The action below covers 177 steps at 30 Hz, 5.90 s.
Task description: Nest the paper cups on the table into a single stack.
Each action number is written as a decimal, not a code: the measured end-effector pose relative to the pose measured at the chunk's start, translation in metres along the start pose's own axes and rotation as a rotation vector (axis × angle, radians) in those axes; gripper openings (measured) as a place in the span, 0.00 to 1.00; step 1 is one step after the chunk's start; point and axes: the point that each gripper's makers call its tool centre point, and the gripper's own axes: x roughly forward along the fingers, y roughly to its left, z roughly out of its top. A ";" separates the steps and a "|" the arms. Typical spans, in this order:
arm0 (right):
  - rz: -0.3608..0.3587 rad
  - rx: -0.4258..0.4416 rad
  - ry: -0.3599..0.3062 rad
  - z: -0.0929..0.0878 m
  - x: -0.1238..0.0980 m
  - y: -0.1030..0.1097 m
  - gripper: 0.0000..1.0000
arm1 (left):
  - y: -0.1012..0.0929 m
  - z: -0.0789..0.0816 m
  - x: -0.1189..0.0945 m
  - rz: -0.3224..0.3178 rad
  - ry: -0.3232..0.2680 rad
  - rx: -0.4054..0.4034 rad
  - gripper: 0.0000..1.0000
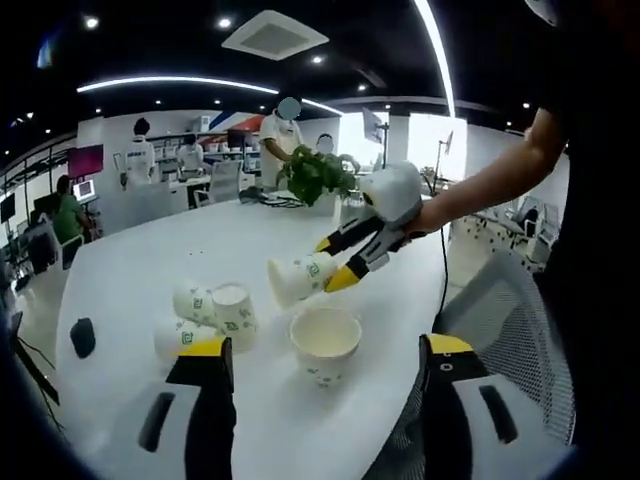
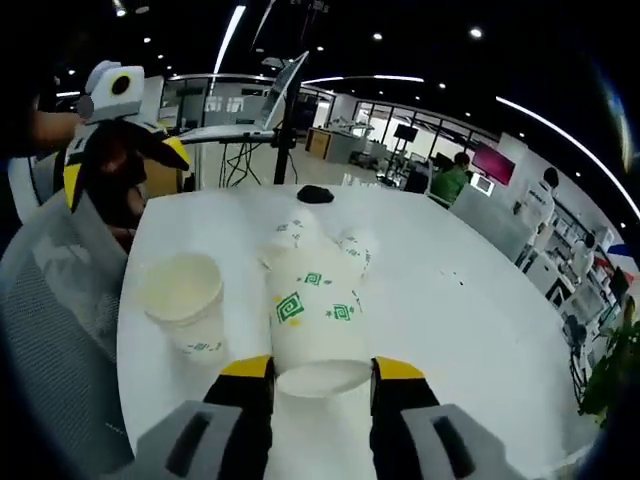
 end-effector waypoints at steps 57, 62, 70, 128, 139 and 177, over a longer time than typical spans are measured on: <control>0.085 -0.036 -0.237 0.060 -0.045 0.063 0.35 | -0.007 0.024 0.042 -0.289 0.064 0.098 0.18; 0.098 -0.043 -0.229 0.058 -0.044 0.067 0.35 | -0.010 0.030 0.036 -0.301 0.047 0.084 0.10; 0.109 -0.074 -0.225 0.060 -0.043 0.072 0.35 | -0.019 0.033 0.034 -0.340 0.054 0.091 0.04; -0.016 0.272 -0.176 0.007 -0.055 0.071 0.93 | -0.021 -0.001 0.009 -0.406 0.385 0.352 0.00; -0.035 0.287 -0.160 -0.002 -0.053 0.076 1.00 | -0.021 -0.005 0.014 -0.423 0.447 0.417 0.00; -0.037 0.341 -0.159 -0.008 -0.051 0.079 0.95 | -0.019 -0.032 0.029 -0.474 0.641 0.602 0.00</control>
